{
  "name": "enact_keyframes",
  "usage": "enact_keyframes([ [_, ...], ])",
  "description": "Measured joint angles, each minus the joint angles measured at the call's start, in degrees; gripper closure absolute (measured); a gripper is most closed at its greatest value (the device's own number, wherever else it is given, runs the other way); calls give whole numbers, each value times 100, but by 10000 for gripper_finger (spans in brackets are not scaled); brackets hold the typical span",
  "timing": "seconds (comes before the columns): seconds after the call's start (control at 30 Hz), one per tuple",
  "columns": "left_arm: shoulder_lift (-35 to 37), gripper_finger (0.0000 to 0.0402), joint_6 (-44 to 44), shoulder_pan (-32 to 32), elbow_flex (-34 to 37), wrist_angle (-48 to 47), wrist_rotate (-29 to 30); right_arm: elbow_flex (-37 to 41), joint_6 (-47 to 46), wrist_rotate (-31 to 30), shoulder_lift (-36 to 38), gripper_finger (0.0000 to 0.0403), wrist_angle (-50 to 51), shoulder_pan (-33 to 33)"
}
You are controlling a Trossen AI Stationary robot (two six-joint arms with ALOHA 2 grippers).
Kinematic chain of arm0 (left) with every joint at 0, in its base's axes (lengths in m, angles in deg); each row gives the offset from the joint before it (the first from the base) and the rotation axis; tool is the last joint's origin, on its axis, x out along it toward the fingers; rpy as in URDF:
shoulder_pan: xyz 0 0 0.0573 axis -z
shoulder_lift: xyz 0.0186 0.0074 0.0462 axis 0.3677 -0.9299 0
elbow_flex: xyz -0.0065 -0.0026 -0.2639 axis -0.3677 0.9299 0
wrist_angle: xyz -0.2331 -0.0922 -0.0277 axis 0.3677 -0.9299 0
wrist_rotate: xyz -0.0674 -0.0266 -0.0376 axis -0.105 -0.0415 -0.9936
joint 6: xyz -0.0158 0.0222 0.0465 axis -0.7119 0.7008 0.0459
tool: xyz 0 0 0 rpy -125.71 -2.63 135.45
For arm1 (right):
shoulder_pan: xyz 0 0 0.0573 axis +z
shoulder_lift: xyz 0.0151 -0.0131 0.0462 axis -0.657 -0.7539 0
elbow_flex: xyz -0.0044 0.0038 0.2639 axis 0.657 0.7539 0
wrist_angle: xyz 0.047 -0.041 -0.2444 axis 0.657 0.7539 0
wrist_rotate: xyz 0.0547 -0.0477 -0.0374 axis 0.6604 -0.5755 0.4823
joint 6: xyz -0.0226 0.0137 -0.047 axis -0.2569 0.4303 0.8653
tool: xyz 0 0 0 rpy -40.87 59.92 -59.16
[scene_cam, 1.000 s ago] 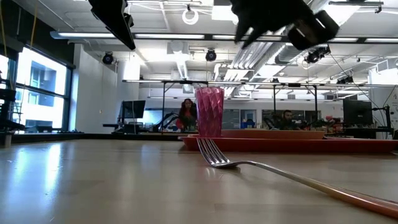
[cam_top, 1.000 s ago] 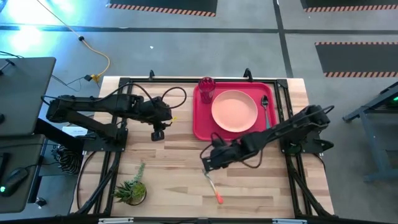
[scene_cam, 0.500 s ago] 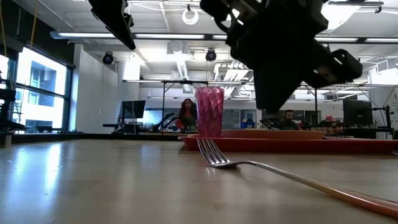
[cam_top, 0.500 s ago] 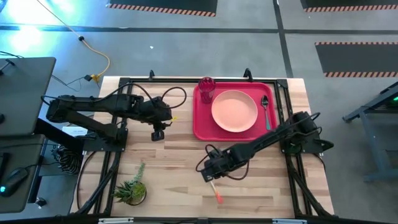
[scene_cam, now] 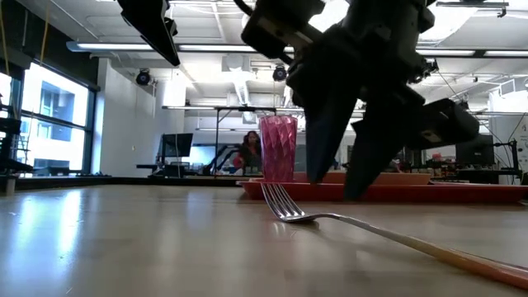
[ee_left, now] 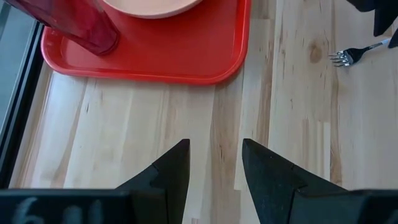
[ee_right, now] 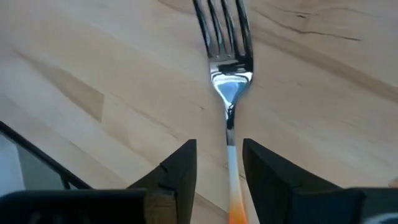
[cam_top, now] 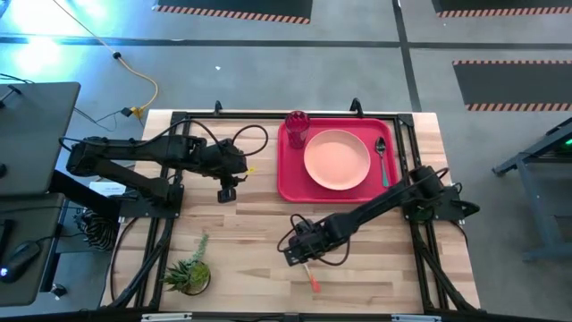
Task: Pick and place plate/cup/fork/spoon on tray
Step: Put the orange fork on the red tray in between the orange plate and the spoon
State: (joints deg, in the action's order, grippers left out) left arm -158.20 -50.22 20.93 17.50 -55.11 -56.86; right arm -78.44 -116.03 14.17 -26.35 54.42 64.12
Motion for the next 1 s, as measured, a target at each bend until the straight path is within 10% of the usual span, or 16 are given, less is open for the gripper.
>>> enact_keyframes([
  [1.0, -2, 266, -6, -2, -2, 12, 2, -29, -462, -123, -339, 316, 233, 24],
])
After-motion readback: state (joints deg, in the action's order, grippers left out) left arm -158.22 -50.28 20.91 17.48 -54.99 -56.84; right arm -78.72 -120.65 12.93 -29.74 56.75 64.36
